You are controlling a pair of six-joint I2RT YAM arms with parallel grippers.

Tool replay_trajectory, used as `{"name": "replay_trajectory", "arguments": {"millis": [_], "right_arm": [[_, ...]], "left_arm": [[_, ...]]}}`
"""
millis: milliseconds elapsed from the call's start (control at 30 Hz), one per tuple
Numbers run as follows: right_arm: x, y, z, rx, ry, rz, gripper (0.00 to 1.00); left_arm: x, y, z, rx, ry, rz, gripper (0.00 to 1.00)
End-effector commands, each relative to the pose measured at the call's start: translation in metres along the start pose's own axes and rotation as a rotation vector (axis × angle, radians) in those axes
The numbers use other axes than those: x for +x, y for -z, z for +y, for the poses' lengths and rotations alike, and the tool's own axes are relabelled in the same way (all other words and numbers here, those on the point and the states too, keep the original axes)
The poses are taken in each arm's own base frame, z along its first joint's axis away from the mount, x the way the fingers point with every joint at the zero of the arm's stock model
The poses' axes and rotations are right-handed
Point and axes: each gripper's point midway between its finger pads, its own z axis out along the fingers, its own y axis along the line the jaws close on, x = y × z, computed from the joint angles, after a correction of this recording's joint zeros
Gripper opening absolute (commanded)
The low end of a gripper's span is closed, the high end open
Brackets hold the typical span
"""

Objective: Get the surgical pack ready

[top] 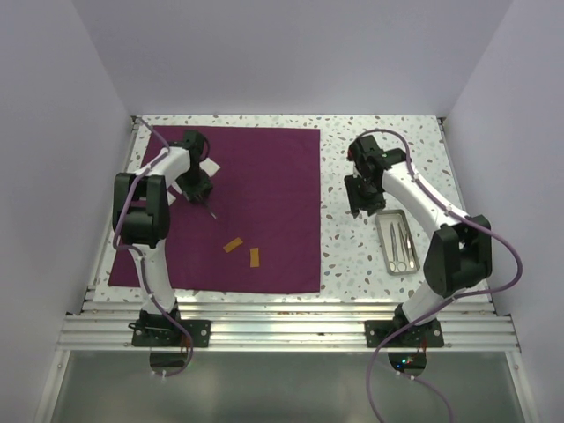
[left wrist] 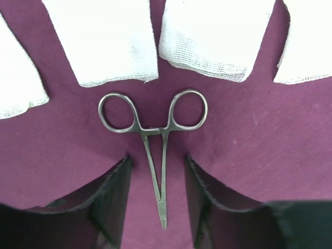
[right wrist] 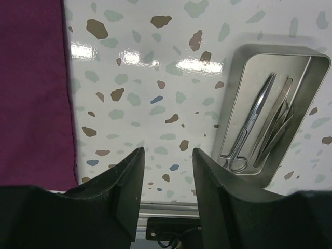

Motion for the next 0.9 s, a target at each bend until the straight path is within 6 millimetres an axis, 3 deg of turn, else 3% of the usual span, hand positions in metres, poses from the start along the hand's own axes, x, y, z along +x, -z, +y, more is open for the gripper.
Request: {"name": "replay_trajectory", "arguments": {"millis": [0, 167, 433, 600, 867], "right_arm": [[-0.010, -0.002, 0.012, -0.035, 0.005, -0.016, 0.46], [-0.022, -0.001, 0.028, -0.050, 0.032, -0.034, 0.45], [-0.029, -0.001, 0.053, -0.065, 0.087, -0.045, 0.45], [-0.030, -0.001, 0.061, -0.073, 0.099, -0.053, 0.45], [-0.033, -0.003, 0.083, -0.153, 0.113, -0.053, 0.45]], "left_arm": [[0.000, -0.012, 0.004, -0.049, 0.024, -0.004, 0.44], [0.005, -0.015, 0.008, -0.060, 0.022, 0.002, 0.26], [-0.001, -0.003, 0.008, -0.044, 0.021, -0.027, 0.13], [-0.001, 0.004, 0.007, -0.026, 0.018, -0.027, 0.00], [-0.006, 0.028, 0.004, 0.032, 0.009, -0.057, 0.00]]}}
